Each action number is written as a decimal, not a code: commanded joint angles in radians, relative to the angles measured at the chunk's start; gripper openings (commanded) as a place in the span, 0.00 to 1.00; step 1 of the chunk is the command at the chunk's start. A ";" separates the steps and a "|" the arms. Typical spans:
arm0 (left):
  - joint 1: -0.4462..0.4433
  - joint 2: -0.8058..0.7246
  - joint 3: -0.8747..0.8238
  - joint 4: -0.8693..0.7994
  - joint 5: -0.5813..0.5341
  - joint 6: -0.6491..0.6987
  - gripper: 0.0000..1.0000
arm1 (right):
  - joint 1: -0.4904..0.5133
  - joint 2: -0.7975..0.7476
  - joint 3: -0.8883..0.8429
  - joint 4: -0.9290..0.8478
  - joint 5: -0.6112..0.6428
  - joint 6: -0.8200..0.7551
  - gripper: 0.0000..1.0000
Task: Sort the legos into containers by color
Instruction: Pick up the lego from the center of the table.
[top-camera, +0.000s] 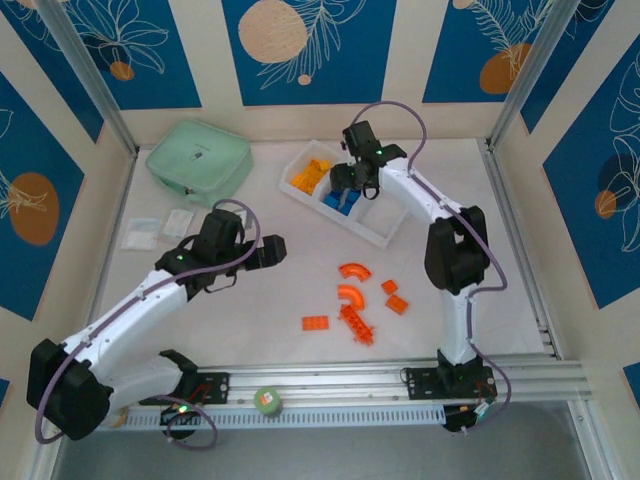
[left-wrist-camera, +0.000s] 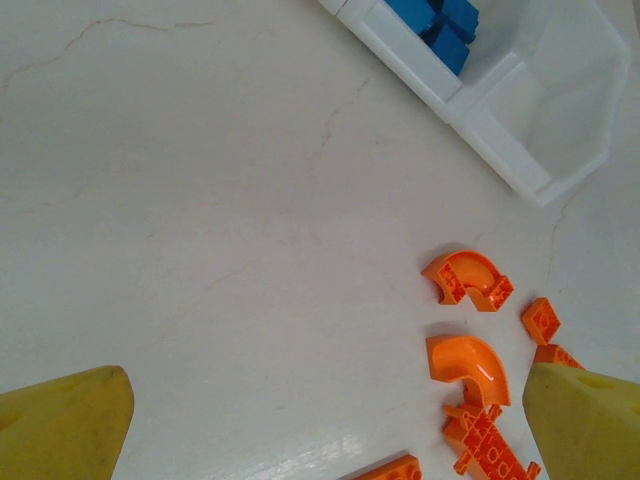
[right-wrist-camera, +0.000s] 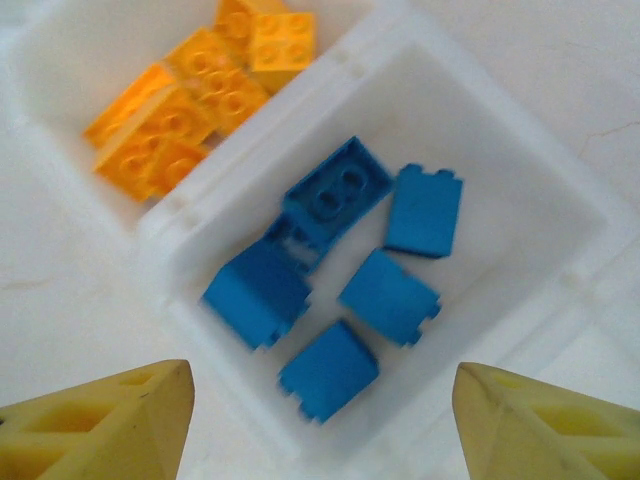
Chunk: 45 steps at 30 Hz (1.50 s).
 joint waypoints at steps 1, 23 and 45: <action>0.017 -0.048 -0.004 -0.012 0.024 0.020 0.99 | 0.048 -0.109 -0.092 0.038 -0.026 0.007 0.71; 0.016 -0.270 -0.223 -0.051 0.060 -0.048 0.99 | 0.267 -0.332 -0.558 0.035 -0.036 0.160 0.76; 0.015 -0.304 -0.331 0.037 0.118 -0.096 0.99 | 0.257 -0.423 -0.809 0.033 0.116 0.268 0.76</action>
